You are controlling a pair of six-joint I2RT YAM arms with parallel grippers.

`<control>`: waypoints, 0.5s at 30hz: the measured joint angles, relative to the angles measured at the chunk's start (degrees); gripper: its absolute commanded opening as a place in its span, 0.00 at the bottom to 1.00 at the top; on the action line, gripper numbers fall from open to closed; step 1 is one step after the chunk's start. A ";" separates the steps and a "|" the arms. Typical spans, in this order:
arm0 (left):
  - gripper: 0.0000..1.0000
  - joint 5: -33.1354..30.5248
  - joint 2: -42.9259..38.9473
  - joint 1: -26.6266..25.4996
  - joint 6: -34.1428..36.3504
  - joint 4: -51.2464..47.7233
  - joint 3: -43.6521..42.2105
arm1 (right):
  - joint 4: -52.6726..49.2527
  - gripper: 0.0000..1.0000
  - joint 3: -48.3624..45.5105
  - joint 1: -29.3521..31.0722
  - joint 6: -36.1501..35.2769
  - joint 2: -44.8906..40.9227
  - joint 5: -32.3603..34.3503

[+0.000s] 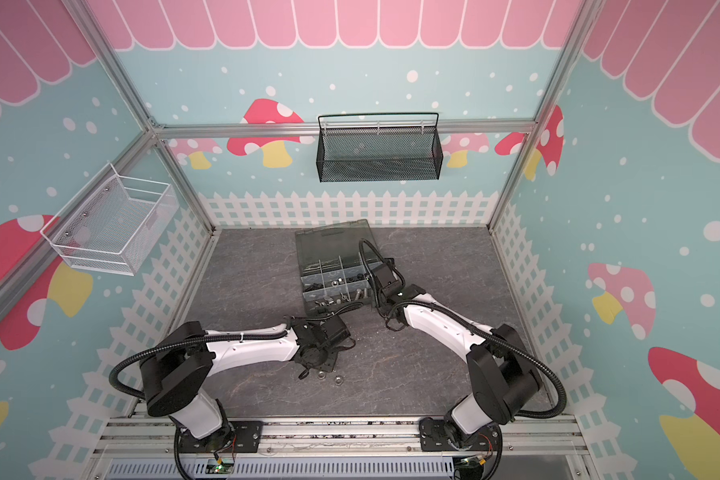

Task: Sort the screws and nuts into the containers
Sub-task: 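Close the left gripper on a silver hex nut, then carry the silver nut with the left gripper over an organizer compartment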

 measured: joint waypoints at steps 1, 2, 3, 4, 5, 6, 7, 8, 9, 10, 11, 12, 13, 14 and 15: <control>0.38 0.02 0.13 0.00 0.11 -0.07 0.15 | 0.09 0.56 0.00 0.00 0.00 0.07 -0.02; 0.36 0.02 0.33 0.00 0.20 -0.15 0.37 | 0.17 0.56 0.00 0.00 0.00 0.09 -0.09; 0.34 0.04 0.48 -0.02 0.22 -0.17 0.52 | 0.24 0.56 0.00 0.00 0.00 0.11 -0.15; 0.32 0.04 0.66 -0.07 0.33 -0.15 0.70 | 0.26 0.56 0.00 0.00 0.00 0.11 -0.20; 0.29 0.09 0.72 -0.11 0.37 -0.07 0.76 | 0.28 0.56 0.00 0.00 0.00 0.11 -0.22; 0.27 0.09 0.76 -0.11 0.35 0.02 0.83 | 0.35 0.56 0.00 0.00 0.00 0.11 -0.28; 0.25 0.04 0.83 -0.15 0.44 0.04 0.94 | 0.39 0.56 0.00 0.00 0.00 0.11 -0.35; 0.22 0.02 0.90 -0.15 0.63 -0.02 1.07 | 0.44 0.56 0.00 0.00 0.00 0.11 -0.35; 0.21 0.00 0.98 -0.15 0.63 -0.11 1.20 | 0.46 0.56 0.00 0.00 -0.02 0.11 -0.35; 0.20 -0.04 1.05 -0.15 0.79 -0.20 1.33 | 0.48 0.56 0.00 -0.02 0.00 0.11 -0.37; 0.19 -0.07 1.11 -0.15 0.74 -0.20 1.38 | 0.48 0.56 0.00 -0.02 -0.02 0.11 -0.39; 0.17 -0.04 1.11 -0.15 0.72 -0.20 1.40 | 0.50 0.56 0.00 -0.02 -0.02 0.11 -0.39; 0.16 -0.04 1.14 -0.15 0.74 -0.20 1.40 | 0.52 0.56 0.00 -0.02 -0.02 0.11 -0.39; 0.15 -0.04 1.14 -0.15 0.74 -0.20 1.40 | 0.55 0.56 0.00 -0.02 0.00 0.11 -0.39; 0.15 -0.11 1.14 -0.15 0.74 -0.22 1.40 | 0.57 0.56 0.00 -0.04 -0.02 0.11 -0.39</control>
